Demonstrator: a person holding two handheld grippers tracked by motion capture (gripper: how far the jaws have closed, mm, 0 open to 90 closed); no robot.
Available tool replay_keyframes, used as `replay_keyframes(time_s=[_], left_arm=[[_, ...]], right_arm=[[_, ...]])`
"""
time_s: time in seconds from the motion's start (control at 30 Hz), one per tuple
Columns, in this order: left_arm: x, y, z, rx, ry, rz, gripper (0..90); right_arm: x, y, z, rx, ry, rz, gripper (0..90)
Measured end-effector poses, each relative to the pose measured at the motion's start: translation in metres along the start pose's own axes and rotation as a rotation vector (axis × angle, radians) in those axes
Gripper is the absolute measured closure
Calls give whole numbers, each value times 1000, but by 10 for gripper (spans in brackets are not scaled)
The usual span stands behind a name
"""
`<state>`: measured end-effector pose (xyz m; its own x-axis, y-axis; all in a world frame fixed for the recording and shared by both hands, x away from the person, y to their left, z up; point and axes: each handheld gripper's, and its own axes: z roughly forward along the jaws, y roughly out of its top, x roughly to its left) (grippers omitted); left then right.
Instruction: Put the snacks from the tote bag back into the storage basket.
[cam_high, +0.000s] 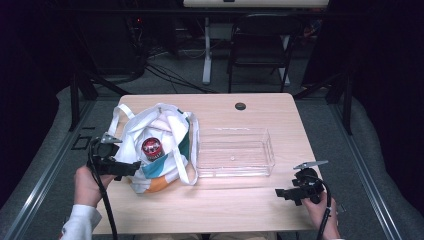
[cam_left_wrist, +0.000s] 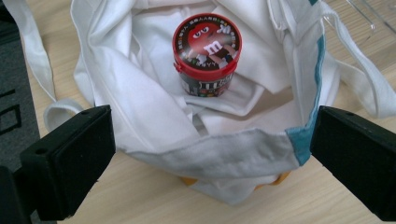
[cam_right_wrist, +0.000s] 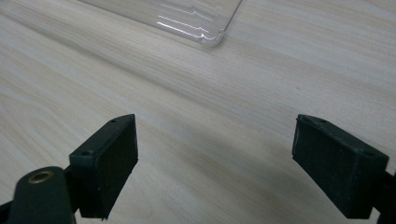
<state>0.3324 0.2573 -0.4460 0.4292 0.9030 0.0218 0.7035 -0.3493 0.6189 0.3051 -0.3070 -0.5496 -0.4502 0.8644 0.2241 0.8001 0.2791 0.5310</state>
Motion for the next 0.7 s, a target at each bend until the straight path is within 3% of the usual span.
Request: replay_keyframes(time_s=[0.57, 0.63, 0.7], left_arm=[[1, 34, 17, 13, -33, -3, 2], [0, 37, 22, 12, -18, -5, 2], [1, 40, 26, 33, -44, -3, 2]], right_arm=[[0, 0, -1, -1, 4, 1, 139], [0, 0, -1, -1, 3, 1, 139], [0, 0, -1, -1, 3, 0, 139]])
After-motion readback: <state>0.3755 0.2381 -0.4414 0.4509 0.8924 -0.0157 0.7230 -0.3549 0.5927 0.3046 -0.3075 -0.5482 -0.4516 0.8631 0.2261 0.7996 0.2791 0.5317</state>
